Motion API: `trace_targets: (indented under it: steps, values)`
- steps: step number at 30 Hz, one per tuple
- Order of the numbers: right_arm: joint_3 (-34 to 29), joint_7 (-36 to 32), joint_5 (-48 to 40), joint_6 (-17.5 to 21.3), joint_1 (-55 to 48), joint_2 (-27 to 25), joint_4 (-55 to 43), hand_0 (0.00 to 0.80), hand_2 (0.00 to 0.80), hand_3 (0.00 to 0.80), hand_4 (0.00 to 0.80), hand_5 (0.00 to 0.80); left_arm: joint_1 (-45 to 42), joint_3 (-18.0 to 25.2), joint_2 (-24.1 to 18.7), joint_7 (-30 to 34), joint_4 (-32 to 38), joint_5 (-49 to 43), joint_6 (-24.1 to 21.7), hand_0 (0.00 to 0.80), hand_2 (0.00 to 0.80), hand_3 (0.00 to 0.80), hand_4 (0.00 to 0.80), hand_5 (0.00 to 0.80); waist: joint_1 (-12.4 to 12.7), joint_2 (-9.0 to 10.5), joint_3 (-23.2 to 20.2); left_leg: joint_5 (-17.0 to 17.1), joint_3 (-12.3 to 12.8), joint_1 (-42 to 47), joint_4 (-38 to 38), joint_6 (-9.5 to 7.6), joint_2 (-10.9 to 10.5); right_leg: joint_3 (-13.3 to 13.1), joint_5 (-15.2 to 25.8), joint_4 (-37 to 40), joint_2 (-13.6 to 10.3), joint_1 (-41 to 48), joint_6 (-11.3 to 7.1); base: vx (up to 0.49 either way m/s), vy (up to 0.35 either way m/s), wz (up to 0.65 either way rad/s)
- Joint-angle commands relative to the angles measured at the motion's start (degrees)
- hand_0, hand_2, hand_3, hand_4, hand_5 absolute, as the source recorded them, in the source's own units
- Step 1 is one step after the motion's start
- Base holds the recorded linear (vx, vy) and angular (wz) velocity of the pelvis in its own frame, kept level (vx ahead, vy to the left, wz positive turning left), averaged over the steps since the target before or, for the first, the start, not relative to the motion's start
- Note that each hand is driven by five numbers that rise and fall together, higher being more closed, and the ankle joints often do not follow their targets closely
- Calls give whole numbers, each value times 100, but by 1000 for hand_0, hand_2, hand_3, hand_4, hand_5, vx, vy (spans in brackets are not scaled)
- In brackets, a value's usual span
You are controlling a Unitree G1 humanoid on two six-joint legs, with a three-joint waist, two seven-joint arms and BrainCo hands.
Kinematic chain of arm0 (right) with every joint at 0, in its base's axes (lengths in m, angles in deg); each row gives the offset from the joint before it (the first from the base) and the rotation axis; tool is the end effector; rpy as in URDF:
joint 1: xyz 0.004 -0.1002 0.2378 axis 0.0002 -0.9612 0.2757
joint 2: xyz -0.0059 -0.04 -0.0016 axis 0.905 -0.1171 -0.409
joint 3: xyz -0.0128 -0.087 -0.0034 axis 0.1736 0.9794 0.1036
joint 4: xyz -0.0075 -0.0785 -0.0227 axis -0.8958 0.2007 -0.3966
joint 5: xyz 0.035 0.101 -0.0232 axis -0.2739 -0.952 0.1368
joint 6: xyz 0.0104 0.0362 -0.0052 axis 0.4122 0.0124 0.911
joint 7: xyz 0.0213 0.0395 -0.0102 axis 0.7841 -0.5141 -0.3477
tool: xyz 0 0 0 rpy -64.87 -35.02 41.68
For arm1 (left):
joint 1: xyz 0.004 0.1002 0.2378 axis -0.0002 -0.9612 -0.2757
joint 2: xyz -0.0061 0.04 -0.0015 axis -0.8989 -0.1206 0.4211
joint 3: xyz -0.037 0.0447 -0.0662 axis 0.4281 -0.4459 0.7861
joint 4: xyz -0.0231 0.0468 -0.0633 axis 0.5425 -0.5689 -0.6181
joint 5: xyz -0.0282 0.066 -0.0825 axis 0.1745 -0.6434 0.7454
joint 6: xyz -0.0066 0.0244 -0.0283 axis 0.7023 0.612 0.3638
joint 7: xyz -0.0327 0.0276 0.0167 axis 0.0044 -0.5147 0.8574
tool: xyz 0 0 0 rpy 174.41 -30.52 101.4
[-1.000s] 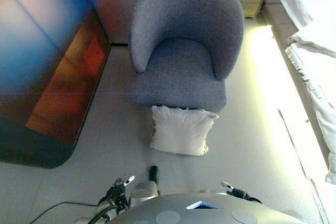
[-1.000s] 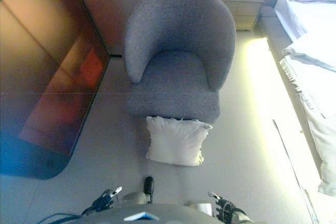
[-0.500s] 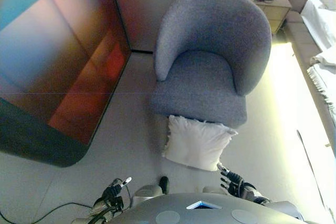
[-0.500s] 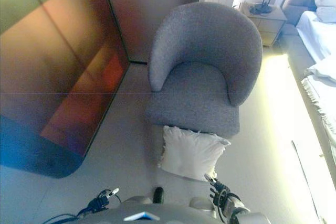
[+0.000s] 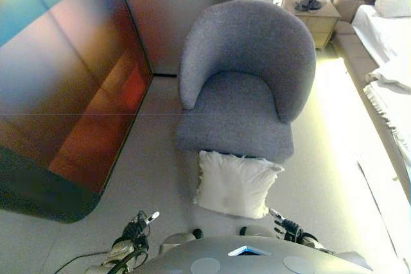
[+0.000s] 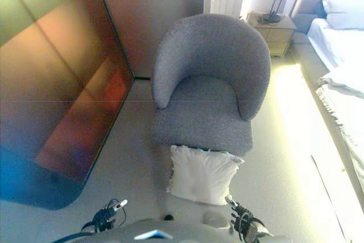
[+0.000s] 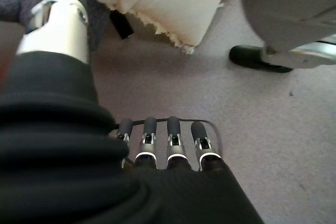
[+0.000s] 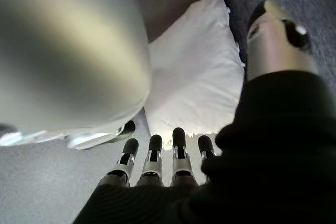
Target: Pick up the cushion and take it to the sofa
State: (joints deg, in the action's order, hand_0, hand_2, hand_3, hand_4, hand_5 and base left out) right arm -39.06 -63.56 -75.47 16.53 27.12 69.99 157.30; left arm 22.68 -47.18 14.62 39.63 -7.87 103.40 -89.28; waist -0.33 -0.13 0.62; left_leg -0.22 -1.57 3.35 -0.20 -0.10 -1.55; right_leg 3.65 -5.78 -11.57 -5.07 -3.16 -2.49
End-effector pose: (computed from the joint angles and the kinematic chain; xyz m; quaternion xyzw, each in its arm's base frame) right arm 0.0507 -0.2222 -0.1149 0.1698 0.5687 -0.1427 0.7921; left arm 0.0340 0.2334 -0.1119 -0.0458 0.5415 0.1626 0.8236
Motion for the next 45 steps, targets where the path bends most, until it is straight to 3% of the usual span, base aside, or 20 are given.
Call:
trace_targets:
  steps: [1,6,8,10,11,13,18,22,25,27,30,32,35,36,45]
  values:
    - [-61,-88,-28,10,211,-40,-16,0,0,0,0,0,77,331,-44,-122,-89,4,-106,0,0,0,0,0,149,12,-37,-34,149,-280,195,-436,-338,18,830,-174,-121,219,-120,36,-70,-3]
    - [2,-105,-98,16,269,18,-78,0,0,0,0,0,105,347,-110,-125,-186,-175,5,0,0,0,0,0,120,2,8,-125,205,-310,284,-533,-347,49,1151,-961,-240,-184,-130,38,-67,-2]
    - [69,-59,41,-7,249,29,-82,0,0,0,0,0,169,296,-123,-132,-178,-151,25,0,0,0,0,0,22,1,41,-135,259,-215,215,-470,-292,43,1175,-641,-246,-325,-129,94,-137,-8]
    - [169,-16,185,6,188,17,-45,0,0,0,0,0,264,202,-110,-147,-145,-217,-48,0,0,0,0,0,-133,-17,98,-232,179,-75,153,-396,-214,-164,1029,1,-131,-480,-118,125,-181,-20]
    - [179,-7,228,-6,183,8,-12,0,0,0,0,0,285,141,-119,-167,-113,-286,-111,0,0,0,0,0,-209,-12,155,-295,153,-26,150,-385,-195,-276,1133,-35,-80,-624,-163,108,-168,-6]
    - [198,70,486,-115,137,-41,-22,0,0,0,0,0,358,53,-94,-275,-6,-345,-162,0,0,0,0,0,-251,-47,171,-228,147,-22,107,-271,-44,-338,854,257,27,-434,-115,105,-164,11]
    - [224,118,587,-29,175,-198,3,0,0,0,0,0,475,-212,63,-264,270,-401,-312,0,0,0,0,0,-158,-36,194,-46,201,-340,304,-15,166,-133,736,661,61,30,11,77,-118,22]
    - [441,298,844,153,340,-241,-207,0,0,0,0,0,477,-457,145,-423,417,-570,-294,0,0,0,0,0,-120,-19,278,-219,283,-704,948,28,140,-10,640,595,-2,-88,143,2,-36,15]
    - [655,548,875,237,500,-314,-473,0,0,0,0,0,501,-590,196,-430,522,-558,-260,0,0,0,0,0,-74,-121,493,205,342,-1252,1412,191,268,76,543,417,13,-281,227,-16,64,26]
    - [786,626,684,413,849,-485,-597,0,0,0,0,0,718,-777,201,-444,593,-425,-424,0,0,0,0,0,-14,-269,841,621,196,-1900,1428,276,357,75,415,72,15,-733,264,-319,183,15]
    - [950,829,385,595,1608,-620,-734,0,0,0,0,0,1405,-1113,112,-744,681,-304,-450,0,0,0,0,0,-45,-336,1321,191,333,-2601,1643,110,316,160,288,-990,-188,-2130,209,-393,144,0]
    - [1041,1036,194,545,1975,-687,-878,0,0,0,0,0,1834,-1291,4,-872,756,-114,-400,0,0,0,0,0,-85,-296,1632,-177,445,-3162,2284,140,281,199,140,-1507,-295,-2689,177,-191,56,14]
    - [1161,1389,87,492,2432,-758,-1036,0,0,0,0,0,2334,-1430,-104,-1068,1041,51,-206,0,0,0,0,0,-108,-315,1962,-285,529,-4045,2994,72,276,228,250,-1929,-374,-3464,209,-144,74,14]
    - [1181,1465,144,476,2515,-782,-1129,0,0,0,0,0,2438,-1486,-143,-1152,1150,93,-182,0,0,0,0,0,-108,-327,2057,-487,488,-4189,3200,92,272,193,99,-2089,-358,-3601,162,-134,62,-3]
    - [1511,1892,124,301,3393,-1011,-1743,0,0,0,0,0,3492,-2013,-342,-1705,1925,18,-250,0,0,0,0,0,-166,-397,2717,-618,417,-6005,4363,-40,310,8,102,-3173,-390,-5228,200,-114,10,-7]
